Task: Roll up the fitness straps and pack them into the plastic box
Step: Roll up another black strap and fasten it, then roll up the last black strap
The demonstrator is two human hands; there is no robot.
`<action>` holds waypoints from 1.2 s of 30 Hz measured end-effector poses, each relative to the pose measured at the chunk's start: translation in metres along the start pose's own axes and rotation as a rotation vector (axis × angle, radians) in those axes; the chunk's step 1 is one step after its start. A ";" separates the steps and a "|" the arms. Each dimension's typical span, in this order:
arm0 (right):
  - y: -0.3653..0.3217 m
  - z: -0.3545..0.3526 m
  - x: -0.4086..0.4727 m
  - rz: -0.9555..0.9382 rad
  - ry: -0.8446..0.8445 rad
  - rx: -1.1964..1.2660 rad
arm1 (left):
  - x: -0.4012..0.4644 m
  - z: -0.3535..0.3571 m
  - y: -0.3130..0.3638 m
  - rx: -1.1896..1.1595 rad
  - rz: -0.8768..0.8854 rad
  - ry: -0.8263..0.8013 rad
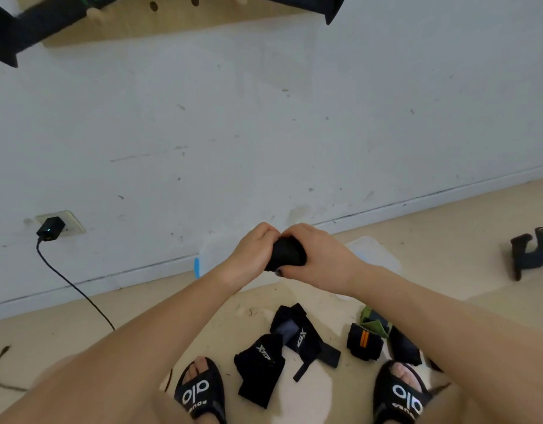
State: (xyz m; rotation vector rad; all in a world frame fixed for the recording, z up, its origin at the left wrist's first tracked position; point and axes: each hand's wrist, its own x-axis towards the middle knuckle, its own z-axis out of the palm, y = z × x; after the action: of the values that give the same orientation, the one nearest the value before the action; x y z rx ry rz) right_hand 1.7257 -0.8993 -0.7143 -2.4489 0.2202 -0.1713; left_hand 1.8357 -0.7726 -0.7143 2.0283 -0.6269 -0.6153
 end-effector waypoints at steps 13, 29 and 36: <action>0.086 0.000 0.002 0.347 -0.070 -0.155 | 0.042 0.075 -0.045 0.055 -0.217 -0.313; 0.299 0.155 0.025 0.673 -0.244 -0.221 | 0.122 0.145 -0.232 0.582 -0.301 -0.531; 0.335 0.199 0.024 0.668 -0.211 -0.271 | 0.123 0.165 -0.280 0.683 -0.302 -0.489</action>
State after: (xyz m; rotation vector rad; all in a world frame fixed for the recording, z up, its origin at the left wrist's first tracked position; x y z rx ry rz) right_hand 1.7459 -1.0390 -1.0787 -2.4821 0.9951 0.4295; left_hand 1.8766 -0.8212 -1.0560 2.6571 -0.9123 -1.2277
